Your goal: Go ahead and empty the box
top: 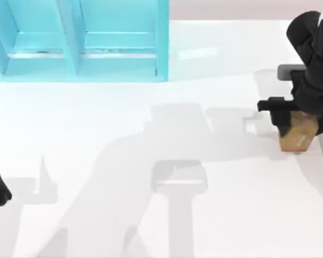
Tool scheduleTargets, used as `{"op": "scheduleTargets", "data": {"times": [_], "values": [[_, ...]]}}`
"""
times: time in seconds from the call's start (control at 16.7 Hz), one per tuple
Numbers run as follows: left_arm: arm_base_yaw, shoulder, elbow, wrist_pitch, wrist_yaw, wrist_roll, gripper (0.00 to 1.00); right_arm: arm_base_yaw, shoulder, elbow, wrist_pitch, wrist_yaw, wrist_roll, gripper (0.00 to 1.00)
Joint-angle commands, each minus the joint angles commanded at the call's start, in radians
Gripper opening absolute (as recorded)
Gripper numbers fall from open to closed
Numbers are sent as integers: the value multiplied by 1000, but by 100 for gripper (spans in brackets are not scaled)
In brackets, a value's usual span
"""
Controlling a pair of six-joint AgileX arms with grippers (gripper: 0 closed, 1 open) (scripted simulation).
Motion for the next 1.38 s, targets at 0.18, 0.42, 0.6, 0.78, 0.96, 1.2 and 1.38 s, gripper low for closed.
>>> {"op": "scheduleTargets", "data": {"times": [0.18, 0.42, 0.6, 0.78, 0.96, 1.2, 1.38], "values": [[0, 0, 0, 0, 0, 0, 100, 0, 0, 0, 0, 0, 0, 23], [0, 0, 0, 0, 0, 0, 100, 0, 0, 0, 0, 0, 0, 53], [0, 0, 0, 0, 0, 0, 100, 0, 0, 0, 0, 0, 0, 75], [0, 0, 0, 0, 0, 0, 100, 0, 0, 0, 0, 0, 0, 98], [0, 0, 0, 0, 0, 0, 100, 0, 0, 0, 0, 0, 0, 100], [0, 0, 0, 0, 0, 0, 100, 0, 0, 0, 0, 0, 0, 100], [0, 0, 0, 0, 0, 0, 100, -2, -2, 3, -3, 0, 0, 100]]}}
